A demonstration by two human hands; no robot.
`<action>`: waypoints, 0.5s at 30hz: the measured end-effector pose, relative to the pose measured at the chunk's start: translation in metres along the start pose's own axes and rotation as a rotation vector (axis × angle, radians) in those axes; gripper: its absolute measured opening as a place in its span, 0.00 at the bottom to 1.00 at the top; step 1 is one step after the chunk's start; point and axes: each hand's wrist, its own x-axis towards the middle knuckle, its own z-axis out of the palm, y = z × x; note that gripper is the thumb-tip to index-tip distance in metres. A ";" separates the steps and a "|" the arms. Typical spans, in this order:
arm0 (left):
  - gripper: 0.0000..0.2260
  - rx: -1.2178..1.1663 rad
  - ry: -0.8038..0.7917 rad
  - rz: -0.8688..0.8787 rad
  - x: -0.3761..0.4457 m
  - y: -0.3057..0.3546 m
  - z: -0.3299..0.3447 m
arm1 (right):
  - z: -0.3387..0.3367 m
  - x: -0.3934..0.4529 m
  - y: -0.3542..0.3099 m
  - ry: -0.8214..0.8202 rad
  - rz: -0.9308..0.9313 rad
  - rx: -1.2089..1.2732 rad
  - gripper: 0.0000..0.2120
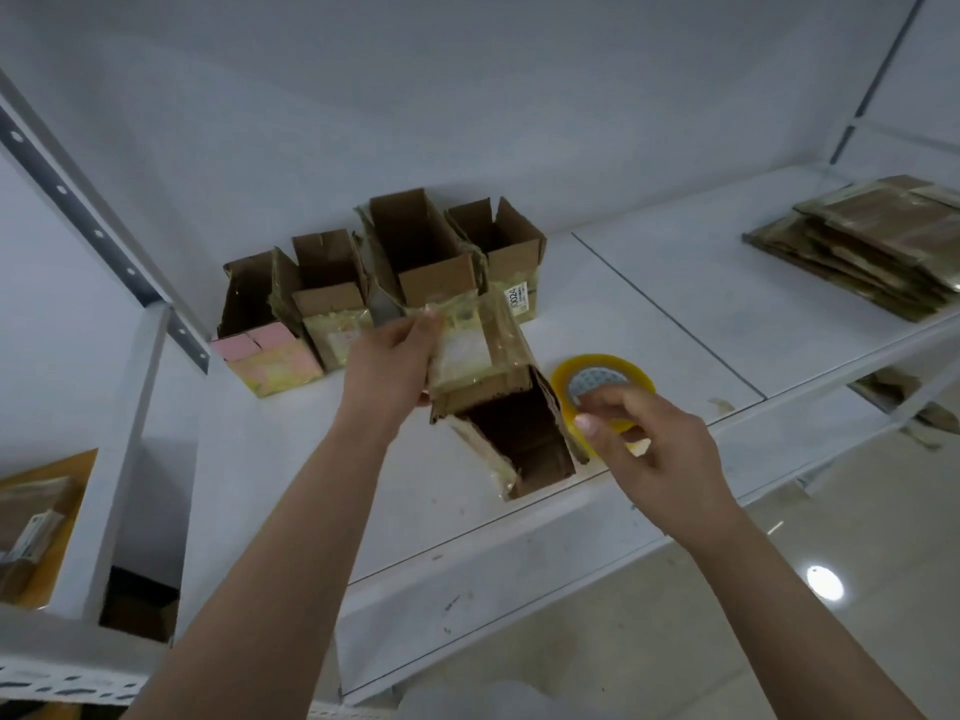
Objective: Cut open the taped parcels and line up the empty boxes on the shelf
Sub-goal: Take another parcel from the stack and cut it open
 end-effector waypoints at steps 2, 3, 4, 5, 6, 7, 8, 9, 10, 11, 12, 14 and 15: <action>0.11 -0.033 -0.020 -0.048 0.007 0.004 0.004 | 0.000 -0.002 0.001 -0.041 -0.085 0.020 0.29; 0.12 -0.024 -0.031 -0.050 0.009 0.005 0.005 | 0.001 -0.001 0.003 -0.037 -0.128 -0.023 0.29; 0.13 -0.012 -0.038 -0.051 0.011 0.007 0.007 | 0.003 0.000 0.006 -0.007 -0.173 -0.080 0.26; 0.13 0.001 -0.043 -0.057 0.012 0.008 0.009 | 0.005 0.001 0.009 0.041 -0.220 -0.138 0.21; 0.13 0.009 -0.048 -0.065 0.013 0.010 0.011 | 0.007 0.003 0.012 0.101 -0.262 -0.183 0.16; 0.13 -0.003 -0.054 -0.079 0.014 0.010 0.013 | 0.009 0.006 0.014 0.162 -0.286 -0.212 0.14; 0.14 -0.045 -0.060 -0.089 0.015 0.009 0.015 | 0.011 0.009 0.015 0.213 -0.286 -0.226 0.14; 0.16 -0.077 -0.065 -0.082 0.017 0.006 0.017 | 0.013 0.013 0.014 0.257 -0.261 -0.234 0.14; 0.18 -0.066 -0.053 -0.048 0.019 0.002 0.019 | 0.014 0.017 0.013 0.292 -0.220 -0.238 0.14; 0.21 -0.006 -0.023 -0.001 0.020 -0.003 0.020 | 0.014 0.023 0.012 0.317 -0.175 -0.240 0.14; 0.24 0.059 0.012 0.045 0.020 -0.008 0.021 | 0.015 0.028 0.011 0.330 -0.137 -0.245 0.13; 0.30 0.163 0.063 0.112 0.018 -0.016 0.021 | 0.016 0.040 0.011 0.317 -0.090 -0.280 0.12; 0.33 0.219 0.057 0.140 0.015 -0.017 0.023 | 0.017 0.045 0.011 0.305 -0.065 -0.303 0.11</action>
